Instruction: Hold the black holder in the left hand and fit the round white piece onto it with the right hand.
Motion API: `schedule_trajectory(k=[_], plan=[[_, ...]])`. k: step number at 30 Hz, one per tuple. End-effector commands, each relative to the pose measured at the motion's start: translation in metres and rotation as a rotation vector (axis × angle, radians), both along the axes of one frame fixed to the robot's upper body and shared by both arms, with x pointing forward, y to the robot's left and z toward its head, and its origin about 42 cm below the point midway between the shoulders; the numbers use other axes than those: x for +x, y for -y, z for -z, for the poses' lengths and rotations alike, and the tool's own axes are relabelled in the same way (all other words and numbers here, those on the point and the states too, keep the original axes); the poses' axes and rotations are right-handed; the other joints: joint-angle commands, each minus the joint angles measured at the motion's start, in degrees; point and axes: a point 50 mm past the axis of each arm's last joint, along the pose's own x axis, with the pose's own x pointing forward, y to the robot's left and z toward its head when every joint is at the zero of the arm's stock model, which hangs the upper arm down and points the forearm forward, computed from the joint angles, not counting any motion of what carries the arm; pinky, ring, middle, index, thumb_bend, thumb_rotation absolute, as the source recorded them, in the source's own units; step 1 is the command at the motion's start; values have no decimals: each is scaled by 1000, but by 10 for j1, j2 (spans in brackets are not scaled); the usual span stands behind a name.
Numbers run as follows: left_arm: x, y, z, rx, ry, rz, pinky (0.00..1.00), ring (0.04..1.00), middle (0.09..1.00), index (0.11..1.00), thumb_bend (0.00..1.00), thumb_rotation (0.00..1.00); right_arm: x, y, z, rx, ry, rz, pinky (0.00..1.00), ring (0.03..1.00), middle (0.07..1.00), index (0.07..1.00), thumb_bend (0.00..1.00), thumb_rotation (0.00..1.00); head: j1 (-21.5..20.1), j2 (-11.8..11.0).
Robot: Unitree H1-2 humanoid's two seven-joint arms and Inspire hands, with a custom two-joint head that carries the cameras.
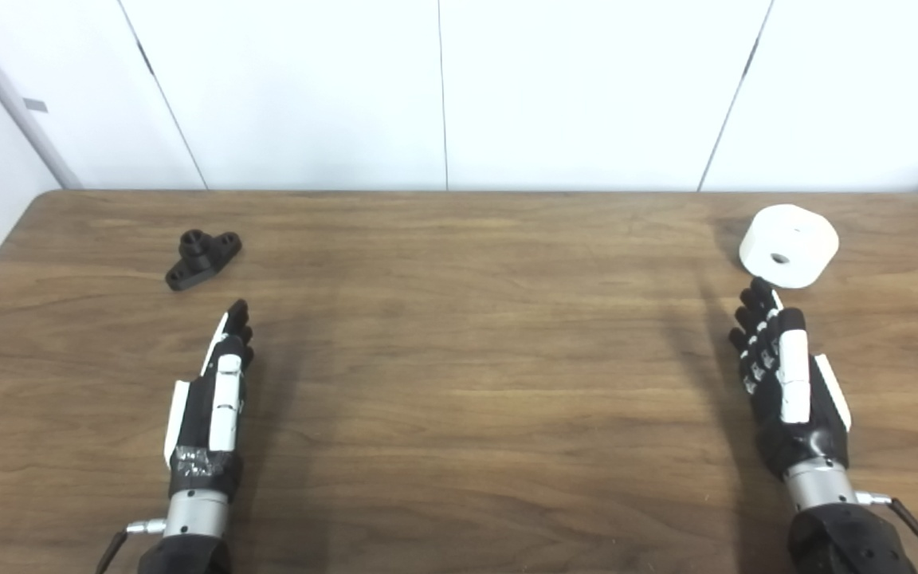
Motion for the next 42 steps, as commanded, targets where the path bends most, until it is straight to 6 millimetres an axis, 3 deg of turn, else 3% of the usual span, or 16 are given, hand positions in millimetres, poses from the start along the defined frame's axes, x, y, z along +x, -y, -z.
schedule_trajectory(k=[1,12,19,26,39,42], plan=[[3,0,-4,11,21,1,1000,1000,1000,991,452,985,8,1,-14,-9,73,-7,1000,997,984,977,567,1000,0,1],[4,0,-3,17,22,3,1000,1000,1000,987,451,980,7,1,-15,-17,70,-4,1000,992,984,977,567,1000,11,-5],[1,10,1,7,21,2,1000,1000,1000,986,456,960,3,10,-12,-26,71,-6,1000,1000,999,995,536,1000,70,-36],[-1,22,8,3,16,-4,1000,1000,997,974,466,934,0,21,-7,-16,72,-31,1000,1000,1000,1000,584,1000,118,-70],[2,36,24,14,3,-2,1000,1000,992,962,556,887,1,29,-1,-29,65,-44,1000,1000,1000,1000,620,1000,163,-124],[2,37,26,15,3,-1,1000,1000,993,961,542,885,1,29,1,-36,64,-26,1000,984,977,978,579,1000,167,-133]])
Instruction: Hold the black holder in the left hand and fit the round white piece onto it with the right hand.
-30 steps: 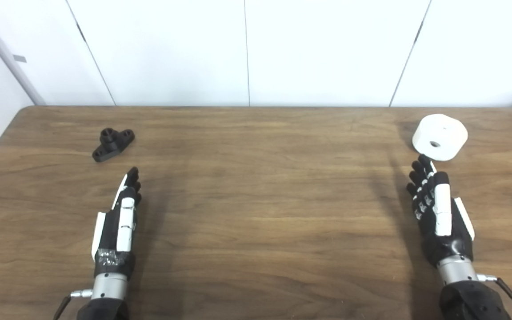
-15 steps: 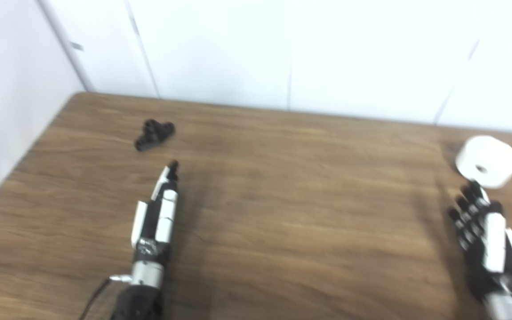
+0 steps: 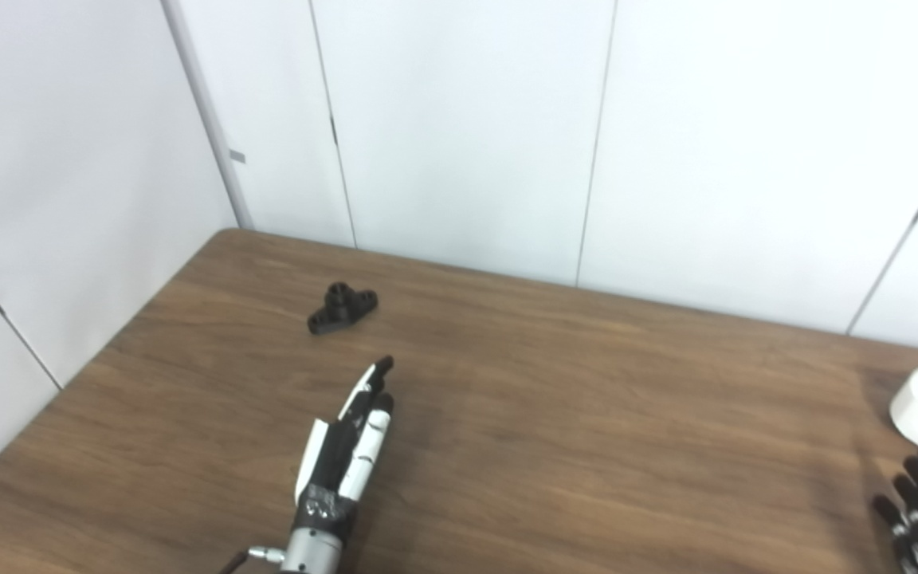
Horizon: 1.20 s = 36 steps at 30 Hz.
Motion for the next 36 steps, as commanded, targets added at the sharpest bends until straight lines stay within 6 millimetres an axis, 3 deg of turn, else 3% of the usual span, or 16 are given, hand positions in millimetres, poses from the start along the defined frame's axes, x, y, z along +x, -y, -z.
schedule_trajectory(k=[1,11,21,24,27,36], plan=[[-2,11,17,-10,-27,6,1000,1000,995,962,529,886,3,3,-7,-23,43,10,1000,978,972,976,570,1000,-2,0],[-2,12,17,-5,-46,-1,1000,1000,996,965,541,878,3,5,-4,-36,43,17,999,957,955,954,622,1000,-9,2],[-8,11,3,57,-30,-56,1000,999,985,946,663,386,2,5,-2,-30,52,12,998,960,957,951,647,981,-16,5],[-7,4,-11,200,-45,-110,955,965,956,924,765,359,1,4,-2,-35,52,12,990,956,955,952,661,981,-18,5],[-3,-7,-23,332,-42,-149,993,993,962,909,833,370,1,5,0,-35,52,-4,998,964,961,955,682,982,-20,4],[19,-49,-51,545,-73,-285,1000,1000,979,850,837,300,3,7,0,-17,44,-18,1000,989,988,973,726,1000,-21,4]])
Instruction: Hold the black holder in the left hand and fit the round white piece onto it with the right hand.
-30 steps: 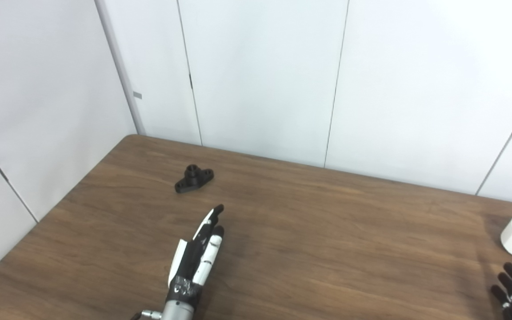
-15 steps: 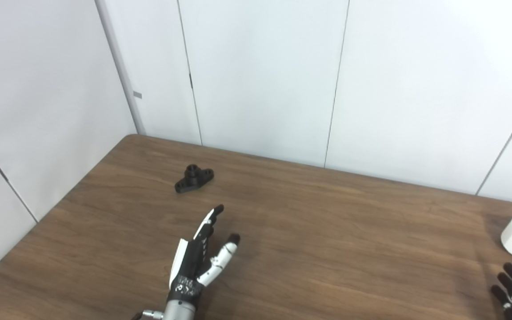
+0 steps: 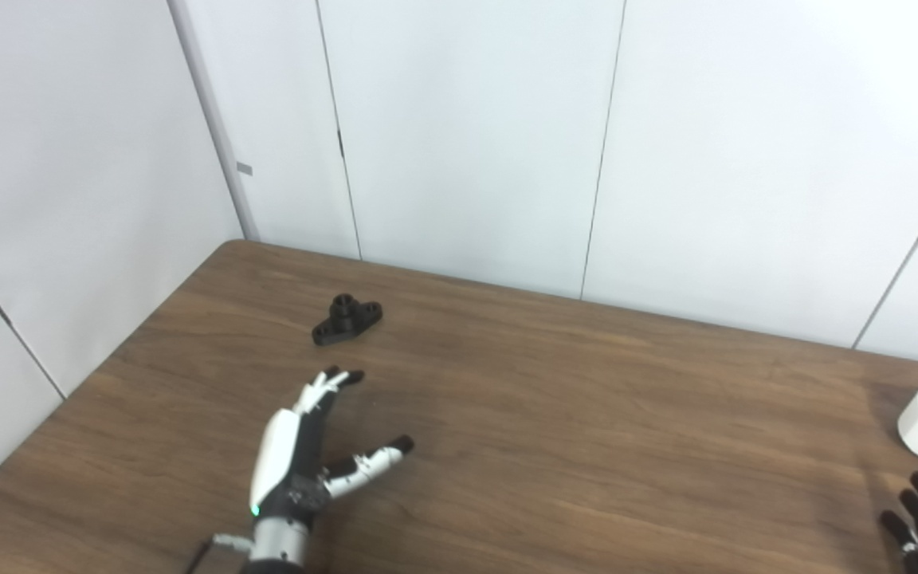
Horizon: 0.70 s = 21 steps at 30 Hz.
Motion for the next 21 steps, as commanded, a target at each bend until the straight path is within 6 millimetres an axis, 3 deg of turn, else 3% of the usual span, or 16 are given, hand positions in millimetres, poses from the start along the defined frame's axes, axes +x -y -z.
schedule_trajectory(k=[1,9,21], plan=[[13,-10,-21,62,66,-13,1000,1000,978,847,830,290,3,3,-5,-4,24,-4,1000,989,988,973,734,1000,1,0],[32,-42,-26,115,43,-72,1000,1000,969,819,843,234,2,2,-5,4,22,-4,1000,998,994,980,729,1000,2,2],[65,-72,-26,184,-41,-204,1000,1000,956,799,846,296,2,3,-3,2,18,-2,1000,1000,997,985,730,1000,1,4]])
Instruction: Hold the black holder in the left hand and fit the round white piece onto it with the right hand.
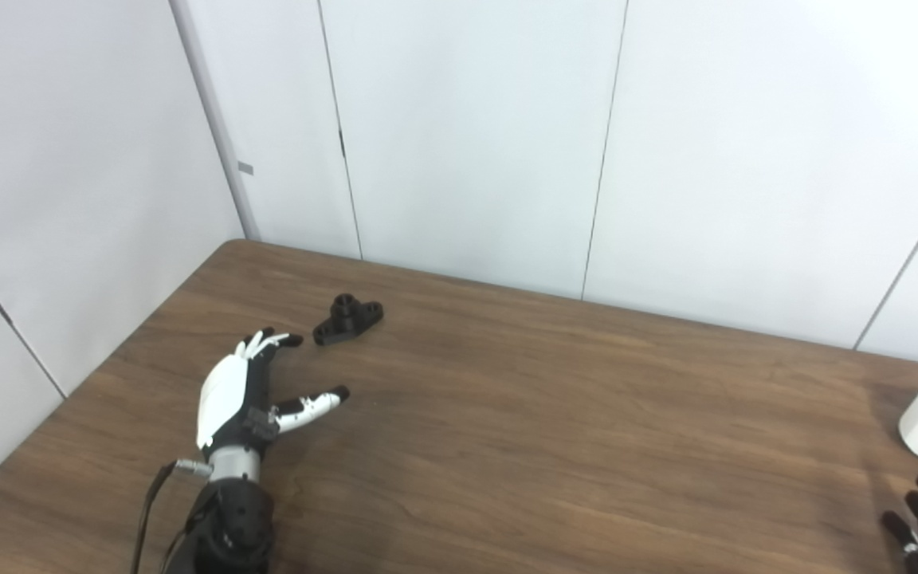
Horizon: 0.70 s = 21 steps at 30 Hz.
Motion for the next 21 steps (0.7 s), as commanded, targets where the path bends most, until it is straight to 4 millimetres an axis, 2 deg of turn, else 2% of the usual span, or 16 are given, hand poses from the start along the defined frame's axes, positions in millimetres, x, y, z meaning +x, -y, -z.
schedule_trajectory(k=[1,21], plan=[[14,-10,-20,59,54,-23,1000,1000,957,799,844,303,2,2,-3,-8,15,0,1000,1000,995,982,729,1000,0,1],[72,-29,-31,51,15,-40,999,1000,974,845,811,304,-2,-9,-9,4,11,-1,1000,1000,997,985,669,1000,-13,8]])
